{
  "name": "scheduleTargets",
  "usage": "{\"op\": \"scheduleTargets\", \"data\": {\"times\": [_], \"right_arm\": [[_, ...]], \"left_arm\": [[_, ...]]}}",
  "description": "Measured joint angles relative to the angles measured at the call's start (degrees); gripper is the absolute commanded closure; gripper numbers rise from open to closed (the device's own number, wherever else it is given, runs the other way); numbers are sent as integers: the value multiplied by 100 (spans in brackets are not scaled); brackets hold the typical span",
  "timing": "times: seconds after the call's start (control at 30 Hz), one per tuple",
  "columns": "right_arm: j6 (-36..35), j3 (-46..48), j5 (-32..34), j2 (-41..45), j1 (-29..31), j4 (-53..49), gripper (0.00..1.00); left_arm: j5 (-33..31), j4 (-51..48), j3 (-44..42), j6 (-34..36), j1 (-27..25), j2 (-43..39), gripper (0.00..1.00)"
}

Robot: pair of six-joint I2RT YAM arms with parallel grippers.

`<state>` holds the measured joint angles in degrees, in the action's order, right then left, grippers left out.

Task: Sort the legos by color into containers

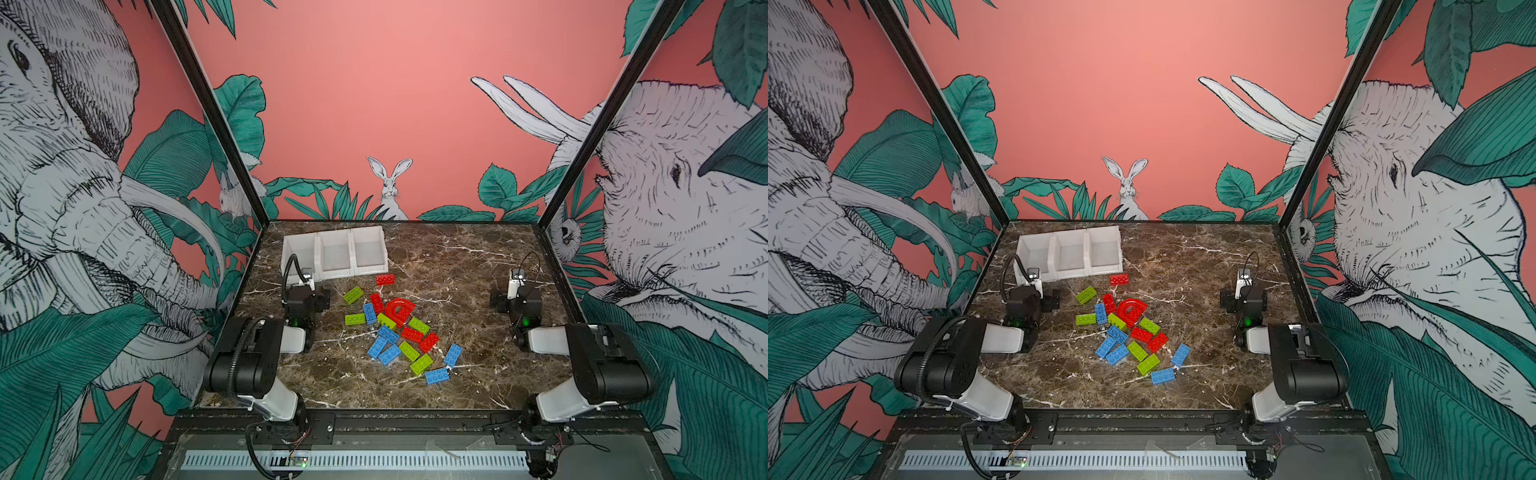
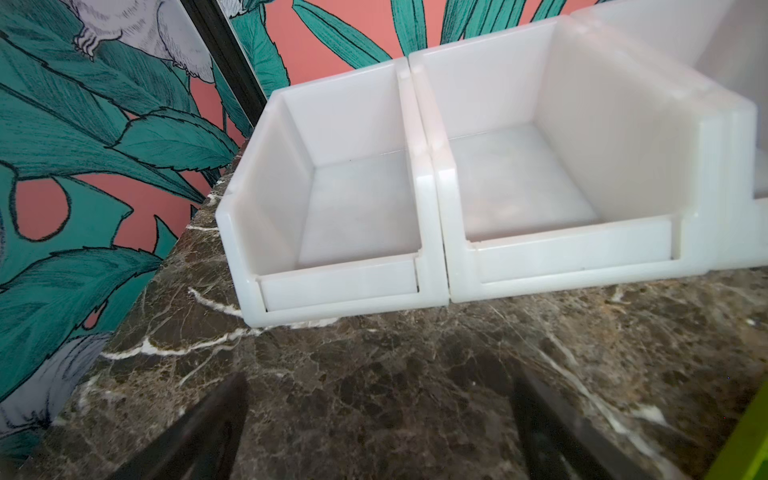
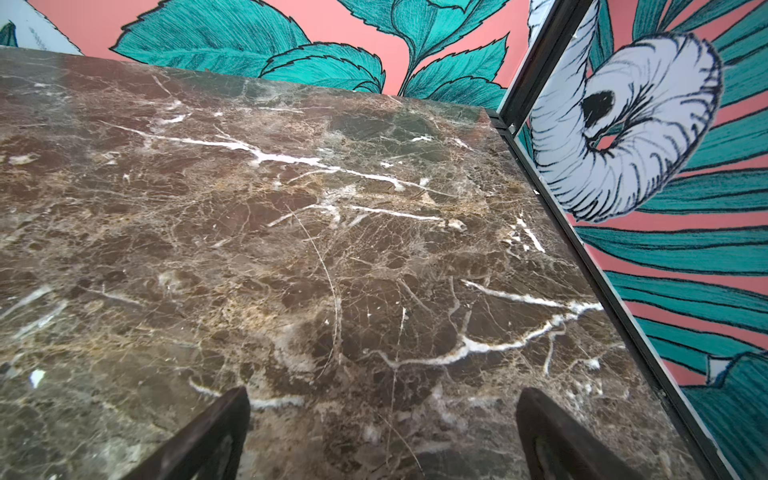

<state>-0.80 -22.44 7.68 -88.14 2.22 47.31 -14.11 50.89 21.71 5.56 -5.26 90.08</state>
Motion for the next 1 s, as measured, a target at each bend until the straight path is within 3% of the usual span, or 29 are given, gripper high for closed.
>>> {"op": "scheduleTargets", "data": {"times": [1.0], "right_arm": [[13,0,-83,0,0,-4,2]], "left_arm": [[0,0,0,0,15,0,1]]}}
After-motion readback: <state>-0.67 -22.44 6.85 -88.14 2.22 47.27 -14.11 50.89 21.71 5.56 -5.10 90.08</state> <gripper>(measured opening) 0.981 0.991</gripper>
